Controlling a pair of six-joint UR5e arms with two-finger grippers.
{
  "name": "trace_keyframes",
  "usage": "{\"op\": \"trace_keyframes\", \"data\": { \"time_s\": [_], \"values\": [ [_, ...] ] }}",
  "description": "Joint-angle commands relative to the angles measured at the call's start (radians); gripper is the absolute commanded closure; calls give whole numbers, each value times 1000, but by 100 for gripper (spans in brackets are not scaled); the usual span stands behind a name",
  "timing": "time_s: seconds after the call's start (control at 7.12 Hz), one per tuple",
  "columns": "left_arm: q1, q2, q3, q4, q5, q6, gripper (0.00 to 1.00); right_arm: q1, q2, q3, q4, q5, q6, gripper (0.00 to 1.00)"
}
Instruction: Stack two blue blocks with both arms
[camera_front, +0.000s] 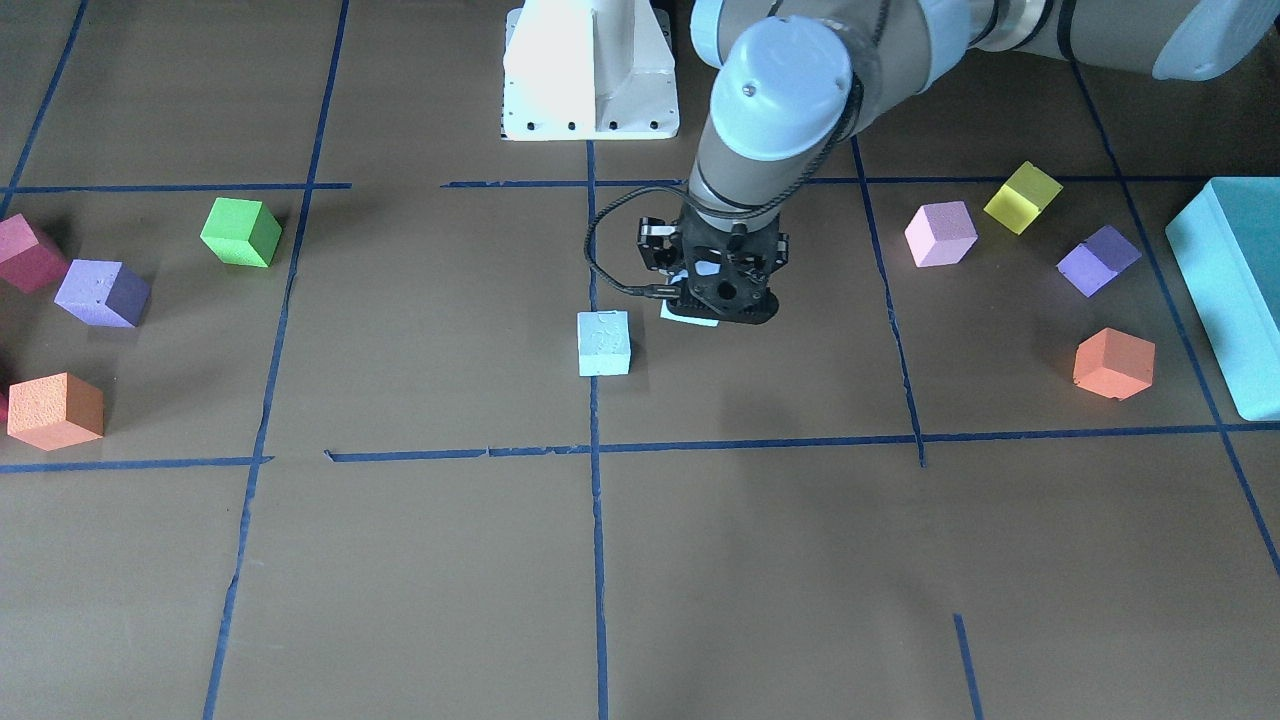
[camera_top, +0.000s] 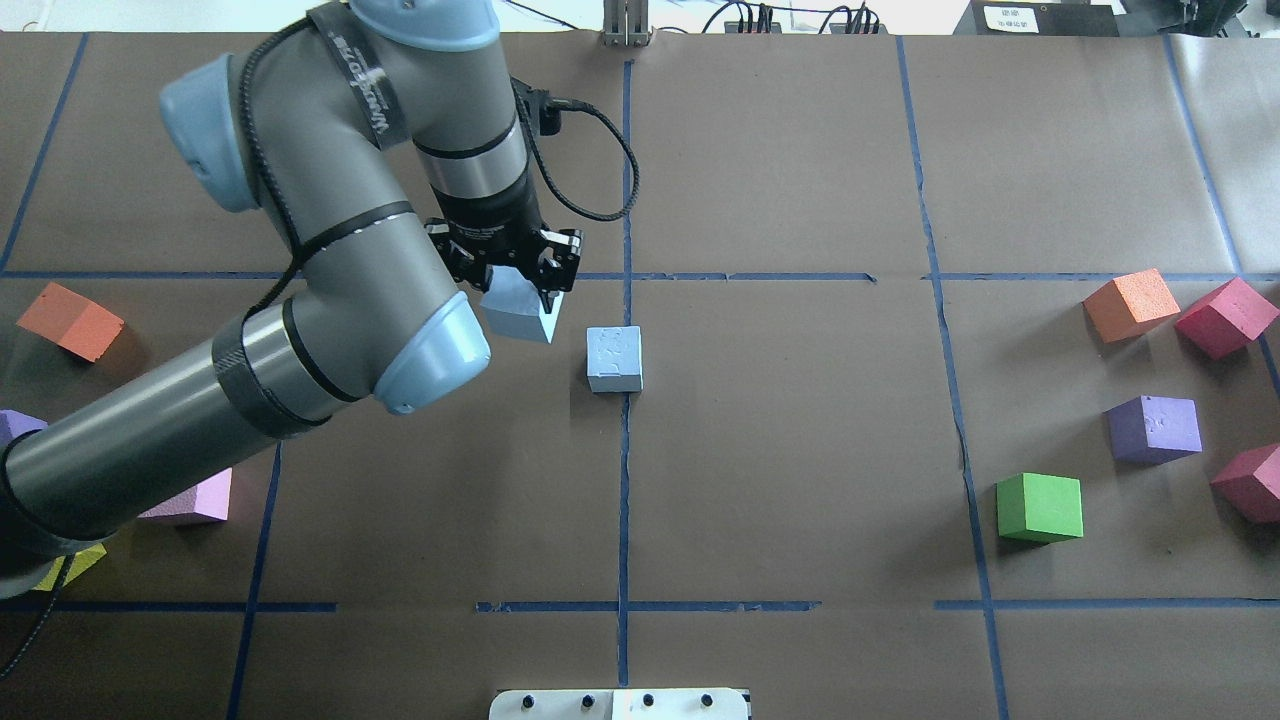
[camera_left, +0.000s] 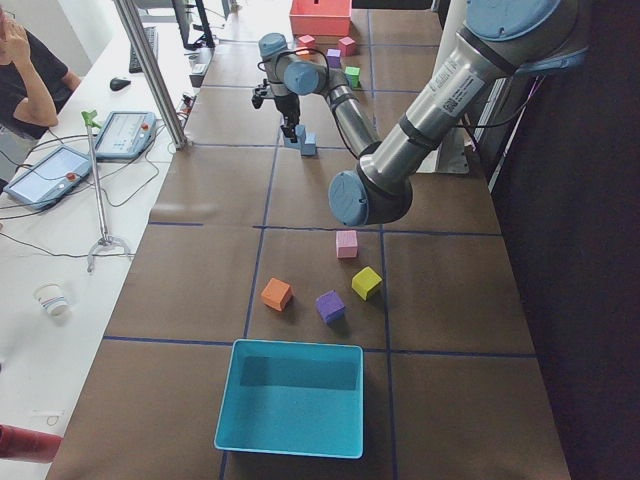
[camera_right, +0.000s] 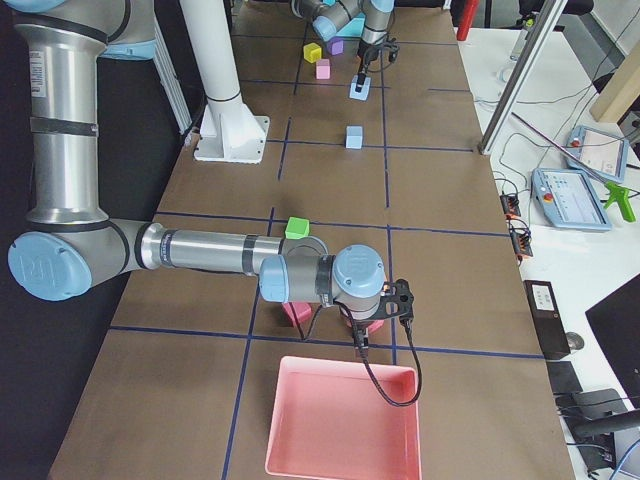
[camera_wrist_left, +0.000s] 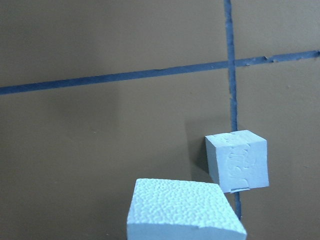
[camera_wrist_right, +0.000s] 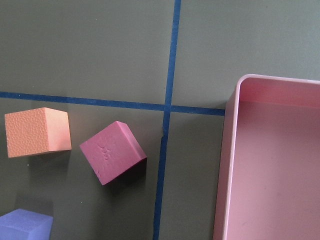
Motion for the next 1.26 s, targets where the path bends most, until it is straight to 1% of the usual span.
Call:
{"op": "trace_keyframes", "data": {
  "time_s": [0.0, 0.28, 0.42, 0.56, 0.84, 0.98, 1.12],
  "values": [
    [55, -26, 84, -129, 46, -114, 97, 6, -1, 5, -2, 5, 2, 0],
    [69, -85, 171, -158, 46, -202, 97, 6, 0, 7, -2, 6, 2, 0],
    [71, -85, 179, -176, 48, -243, 96, 6, 0, 7, -2, 6, 2, 0],
    [75, -91, 209, -215, 48, -285, 96, 6, 0, 7, -2, 6, 2, 0],
    [75, -99, 269, -268, 48, -308, 94, 6, 0, 5, -3, 6, 2, 0],
    [75, -101, 271, -271, 48, -322, 94, 6, 0, 5, -3, 8, 2, 0],
    [75, -101, 269, -271, 48, -320, 92, 6, 0, 5, -3, 8, 2, 0]
  ]
}}
